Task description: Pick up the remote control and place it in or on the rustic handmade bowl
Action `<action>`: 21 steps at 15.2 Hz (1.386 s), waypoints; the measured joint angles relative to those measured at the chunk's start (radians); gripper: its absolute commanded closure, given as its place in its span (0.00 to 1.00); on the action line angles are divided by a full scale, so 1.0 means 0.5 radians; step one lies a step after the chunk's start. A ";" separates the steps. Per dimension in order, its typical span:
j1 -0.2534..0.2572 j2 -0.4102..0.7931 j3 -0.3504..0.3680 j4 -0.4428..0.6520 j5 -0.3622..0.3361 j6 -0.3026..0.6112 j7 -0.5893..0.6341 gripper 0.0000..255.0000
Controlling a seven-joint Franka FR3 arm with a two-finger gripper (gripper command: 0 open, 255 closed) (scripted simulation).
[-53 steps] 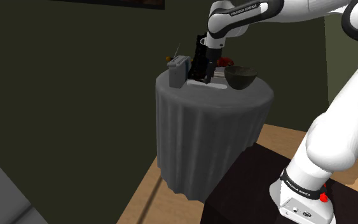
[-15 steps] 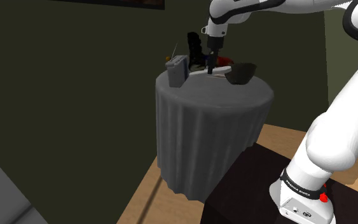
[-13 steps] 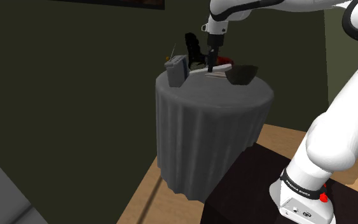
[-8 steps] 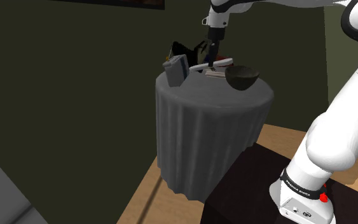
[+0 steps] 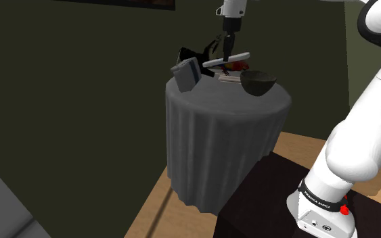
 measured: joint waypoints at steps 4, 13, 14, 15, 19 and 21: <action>-0.018 -0.027 -0.020 0.034 -0.007 -0.060 -0.039 1.00; -0.178 -0.328 -0.217 -0.235 -0.108 -0.074 -0.384 1.00; -0.197 -0.346 -0.245 -0.254 -0.119 -0.069 -0.430 1.00; -0.213 -0.379 -0.266 -0.287 -0.134 -0.067 -0.465 1.00; -0.238 -0.422 -0.300 -0.387 -0.156 -0.006 -0.517 1.00; -0.240 -0.439 -0.301 -0.452 -0.161 0.043 -0.514 1.00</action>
